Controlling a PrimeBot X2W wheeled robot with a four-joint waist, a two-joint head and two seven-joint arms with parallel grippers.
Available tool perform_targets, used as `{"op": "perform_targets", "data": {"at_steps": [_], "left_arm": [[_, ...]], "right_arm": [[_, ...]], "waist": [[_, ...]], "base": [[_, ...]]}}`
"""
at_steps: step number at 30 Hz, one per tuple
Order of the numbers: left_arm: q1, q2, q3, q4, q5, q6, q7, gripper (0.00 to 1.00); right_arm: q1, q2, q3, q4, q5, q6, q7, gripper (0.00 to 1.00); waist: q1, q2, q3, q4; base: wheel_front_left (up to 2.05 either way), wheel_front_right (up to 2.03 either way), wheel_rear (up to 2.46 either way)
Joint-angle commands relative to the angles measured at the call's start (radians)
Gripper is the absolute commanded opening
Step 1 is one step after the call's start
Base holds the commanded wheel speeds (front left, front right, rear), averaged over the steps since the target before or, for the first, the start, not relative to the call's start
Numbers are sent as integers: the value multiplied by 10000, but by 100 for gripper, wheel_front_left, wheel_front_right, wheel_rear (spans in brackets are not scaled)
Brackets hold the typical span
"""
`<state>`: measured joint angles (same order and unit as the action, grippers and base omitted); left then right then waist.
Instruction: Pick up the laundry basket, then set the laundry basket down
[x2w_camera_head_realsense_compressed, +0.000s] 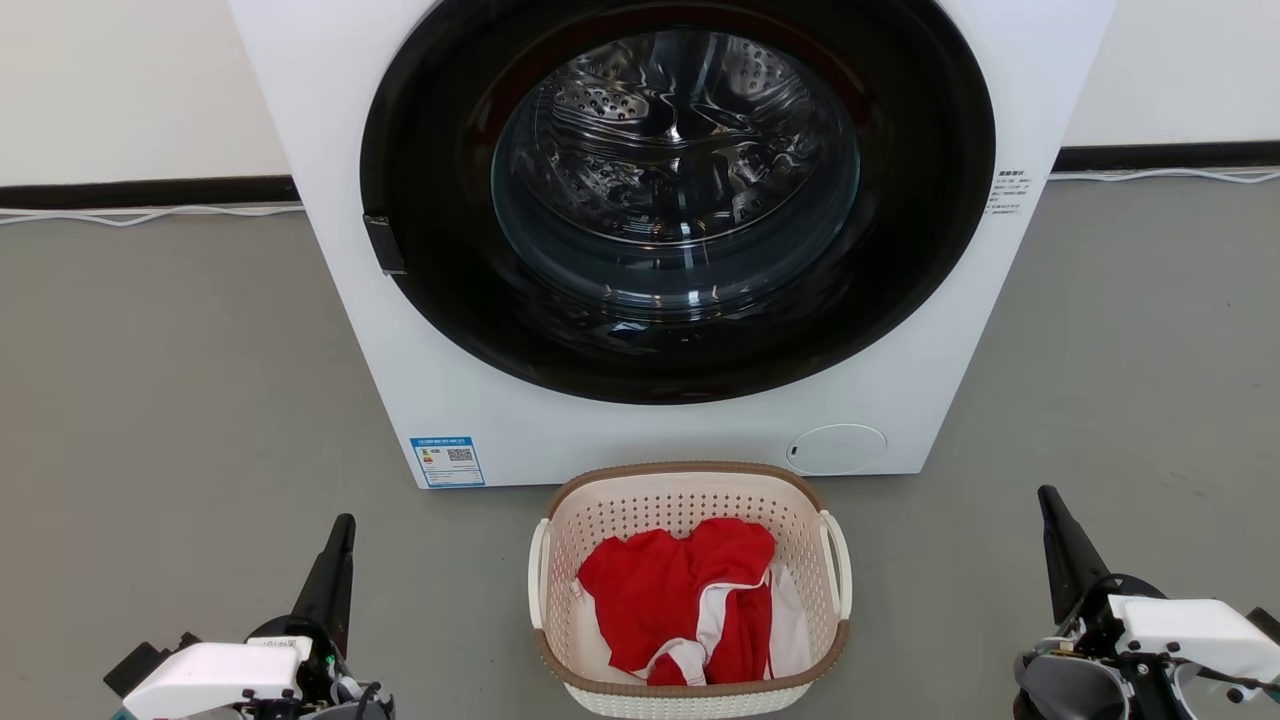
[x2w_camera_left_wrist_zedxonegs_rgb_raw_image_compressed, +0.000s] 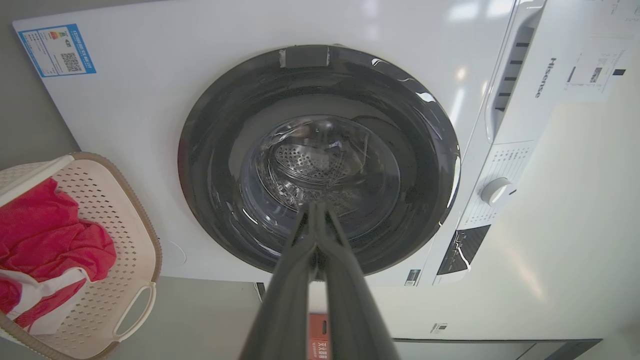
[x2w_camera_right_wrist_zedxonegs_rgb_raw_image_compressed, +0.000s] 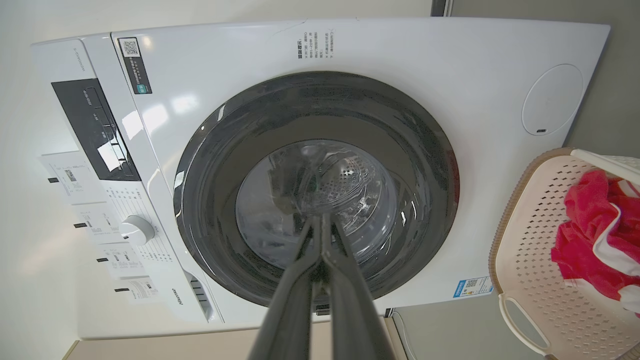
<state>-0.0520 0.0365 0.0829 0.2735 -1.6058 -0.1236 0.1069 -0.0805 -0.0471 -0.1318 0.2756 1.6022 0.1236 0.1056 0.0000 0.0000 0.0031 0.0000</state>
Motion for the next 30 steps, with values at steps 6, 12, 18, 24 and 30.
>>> {"op": "perform_targets", "data": {"at_steps": [6, 12, 18, 24, 30], "left_arm": [[-559, 137, 305, -287, -31, -71, 60, 0], [-559, 137, 305, -287, -31, -71, 60, 0], [-559, 137, 305, -287, -31, -71, 60, 0], [-559, 137, 305, -287, -31, -71, 60, 0], [-559, 137, 305, -287, -31, -71, 60, 0]], "right_arm": [[-274, -31, 184, -309, 68, 71, 74, 0], [-274, -31, 184, -309, 68, 71, 74, 0], [-274, -31, 184, -309, 68, 71, 74, 0], [-274, -31, 184, -309, 68, 71, 74, 0], [-274, -31, 184, -309, 68, 71, 74, 0]], "waist": [[0, 0, 0, 0], [0, 0, 0, 0], [0, 0, 0, 0], [0, 0, 0, 0], [0, 0, 0, 0]], "base": [[0, 0, 0], [0, 0, 0], [0, 0, 0], [0, 0, 0], [0, 0, 0]]}}
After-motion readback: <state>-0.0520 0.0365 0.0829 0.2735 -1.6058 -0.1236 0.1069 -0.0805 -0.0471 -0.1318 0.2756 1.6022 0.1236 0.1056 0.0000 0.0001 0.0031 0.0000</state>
